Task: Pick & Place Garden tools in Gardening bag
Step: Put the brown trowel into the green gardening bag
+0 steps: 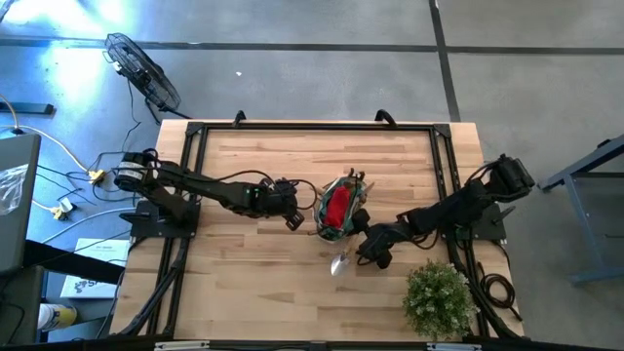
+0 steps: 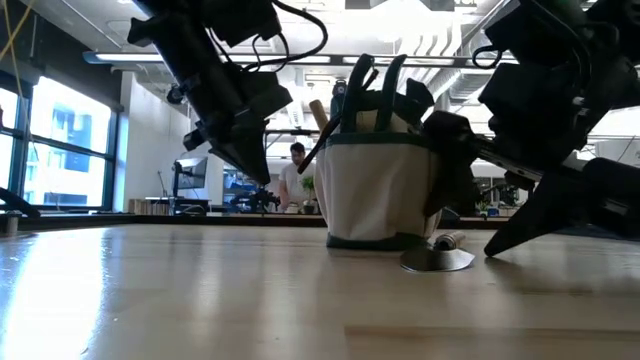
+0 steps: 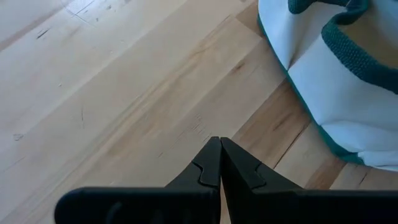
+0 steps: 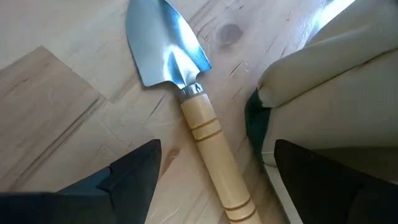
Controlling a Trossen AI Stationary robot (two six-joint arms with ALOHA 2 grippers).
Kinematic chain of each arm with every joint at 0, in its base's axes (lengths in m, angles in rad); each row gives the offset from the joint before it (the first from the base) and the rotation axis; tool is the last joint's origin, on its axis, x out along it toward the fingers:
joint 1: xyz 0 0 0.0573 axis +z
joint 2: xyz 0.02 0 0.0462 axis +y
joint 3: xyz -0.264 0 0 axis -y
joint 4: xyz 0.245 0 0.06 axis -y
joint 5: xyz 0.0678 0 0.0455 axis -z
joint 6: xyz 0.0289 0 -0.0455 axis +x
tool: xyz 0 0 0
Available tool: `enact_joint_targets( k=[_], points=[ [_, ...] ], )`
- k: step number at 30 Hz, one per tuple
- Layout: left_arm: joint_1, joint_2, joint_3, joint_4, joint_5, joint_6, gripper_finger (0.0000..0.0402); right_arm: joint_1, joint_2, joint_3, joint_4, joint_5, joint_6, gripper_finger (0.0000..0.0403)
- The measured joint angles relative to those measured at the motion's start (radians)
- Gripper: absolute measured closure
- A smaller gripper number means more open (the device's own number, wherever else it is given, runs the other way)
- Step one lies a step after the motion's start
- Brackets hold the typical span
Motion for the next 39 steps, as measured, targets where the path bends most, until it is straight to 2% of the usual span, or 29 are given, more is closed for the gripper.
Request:
enact_joint_targets(
  k=[15, 26, 33, 39],
  points=[
    [-0.002, 0.0, 0.0, -0.001, -0.001, 0.0, 0.0402, 0.015, 0.07, 0.005, 0.012, -0.037, 0.062, 0.0099],
    [-0.002, 0.0, 0.0, -0.004, 0.011, -0.001, 0.0402, -0.02, 0.074, 0.027, -0.01, -0.112, 0.094, 0.0143],
    [-0.002, 0.0, 0.0, -0.004, 0.022, -0.017, 0.0402, -0.036, 0.114, 0.03, 0.0, -0.131, 0.108, 0.0147],
    [-0.002, 0.0, 0.0, -0.003, 0.034, -0.027, 0.0402, -0.064, 0.156, 0.033, 0.034, -0.177, 0.183, 0.0147]
  ],
)
